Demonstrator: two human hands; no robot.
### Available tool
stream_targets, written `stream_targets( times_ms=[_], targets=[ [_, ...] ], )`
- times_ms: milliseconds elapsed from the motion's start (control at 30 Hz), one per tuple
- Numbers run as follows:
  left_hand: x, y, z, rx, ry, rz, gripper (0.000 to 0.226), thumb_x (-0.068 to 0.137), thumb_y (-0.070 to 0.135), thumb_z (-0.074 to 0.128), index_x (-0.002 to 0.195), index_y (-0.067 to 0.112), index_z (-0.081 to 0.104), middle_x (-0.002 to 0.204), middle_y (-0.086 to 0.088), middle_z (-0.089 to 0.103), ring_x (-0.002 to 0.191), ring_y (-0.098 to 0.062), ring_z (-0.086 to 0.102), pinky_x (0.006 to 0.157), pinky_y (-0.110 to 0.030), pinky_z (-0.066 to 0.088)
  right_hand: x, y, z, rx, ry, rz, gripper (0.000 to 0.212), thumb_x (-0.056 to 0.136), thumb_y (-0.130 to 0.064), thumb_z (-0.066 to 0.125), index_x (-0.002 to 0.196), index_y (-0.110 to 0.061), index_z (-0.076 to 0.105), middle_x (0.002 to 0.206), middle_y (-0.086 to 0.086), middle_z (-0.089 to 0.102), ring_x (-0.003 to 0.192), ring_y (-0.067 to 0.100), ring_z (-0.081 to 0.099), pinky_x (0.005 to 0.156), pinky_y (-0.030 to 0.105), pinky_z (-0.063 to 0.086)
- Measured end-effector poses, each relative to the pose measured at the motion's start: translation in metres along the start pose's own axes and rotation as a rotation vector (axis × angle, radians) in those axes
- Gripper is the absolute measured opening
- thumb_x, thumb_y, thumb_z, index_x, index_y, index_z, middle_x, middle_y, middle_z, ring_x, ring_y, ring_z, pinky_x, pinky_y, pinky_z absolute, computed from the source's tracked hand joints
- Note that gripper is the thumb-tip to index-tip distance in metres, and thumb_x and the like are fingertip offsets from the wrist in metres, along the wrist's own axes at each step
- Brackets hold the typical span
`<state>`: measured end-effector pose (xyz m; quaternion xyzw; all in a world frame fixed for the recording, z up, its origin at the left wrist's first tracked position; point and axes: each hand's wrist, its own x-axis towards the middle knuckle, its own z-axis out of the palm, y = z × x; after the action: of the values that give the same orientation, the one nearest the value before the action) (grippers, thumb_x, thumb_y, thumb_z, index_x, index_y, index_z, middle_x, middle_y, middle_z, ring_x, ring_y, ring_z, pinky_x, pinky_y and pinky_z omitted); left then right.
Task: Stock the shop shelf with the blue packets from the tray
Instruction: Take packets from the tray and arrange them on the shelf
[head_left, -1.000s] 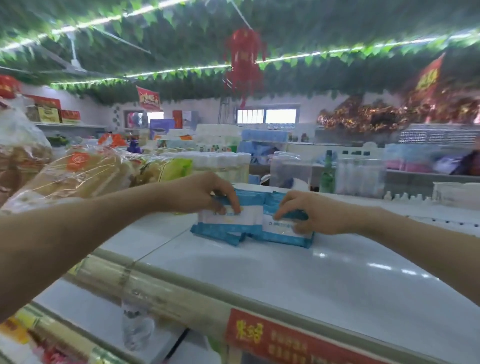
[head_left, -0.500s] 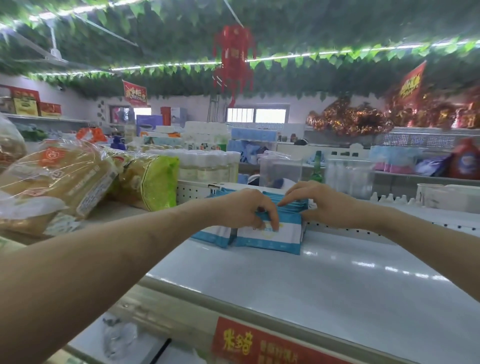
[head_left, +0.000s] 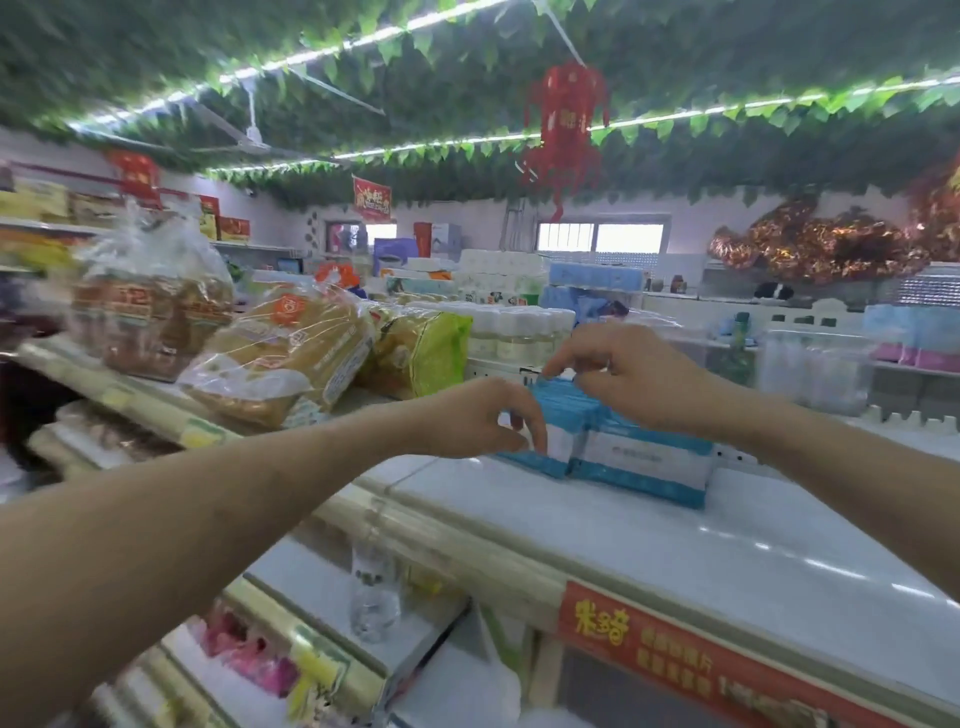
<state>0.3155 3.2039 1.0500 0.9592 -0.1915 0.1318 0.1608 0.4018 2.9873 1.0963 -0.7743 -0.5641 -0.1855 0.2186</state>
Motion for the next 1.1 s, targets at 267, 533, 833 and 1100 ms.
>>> stream_targets(
  times_ms=[267,533,833,1100],
  targets=[
    [-0.314,-0.014,-0.072,0.047,0.114,-0.647,0.019,0.099,0.017,0.064,0.108,0.03,0.075,0.104,0.022,0.067,0.095,0.005,0.062,0.075,-0.01,0.045,0.067,-0.18,0.14,0.183,-0.256,-0.337,0.036,0.083,-0.014,0.056,0.109,-0.032,0.074,0.103,-0.019,0.066,0.094,-0.001,0.06,0.09,0.028,0.051],
    [-0.636,0.093,-0.065,0.14,0.164,-1.206,0.026,0.088,0.016,0.069,0.11,0.03,0.075,0.102,0.017,0.073,0.092,-0.002,0.067,0.084,-0.023,0.054,0.052,-0.439,0.3,0.326,-0.556,-0.688,0.036,0.09,-0.005,0.055,0.119,-0.019,0.071,0.111,-0.001,0.067,0.099,0.012,0.06,0.088,0.027,0.046],
    [-0.857,0.245,0.094,-0.051,0.064,-1.664,0.033,0.087,0.022,0.062,0.119,0.019,0.07,0.111,0.006,0.07,0.096,-0.014,0.065,0.089,-0.027,0.052,-0.142,-0.633,0.458,0.417,-1.064,-0.909,0.027,0.09,-0.011,0.058,0.098,-0.033,0.072,0.101,-0.016,0.067,0.098,0.006,0.063,0.095,0.03,0.051],
    [-0.904,0.302,0.248,-0.238,-0.094,-1.567,0.029,0.093,0.021,0.057,0.118,0.028,0.069,0.128,0.005,0.054,0.117,-0.015,0.055,0.104,-0.036,0.044,-0.26,-0.65,0.512,0.383,-1.235,-1.134,0.035,0.086,-0.008,0.057,0.106,-0.03,0.076,0.107,-0.011,0.056,0.099,0.006,0.054,0.095,0.029,0.046]
  ],
)
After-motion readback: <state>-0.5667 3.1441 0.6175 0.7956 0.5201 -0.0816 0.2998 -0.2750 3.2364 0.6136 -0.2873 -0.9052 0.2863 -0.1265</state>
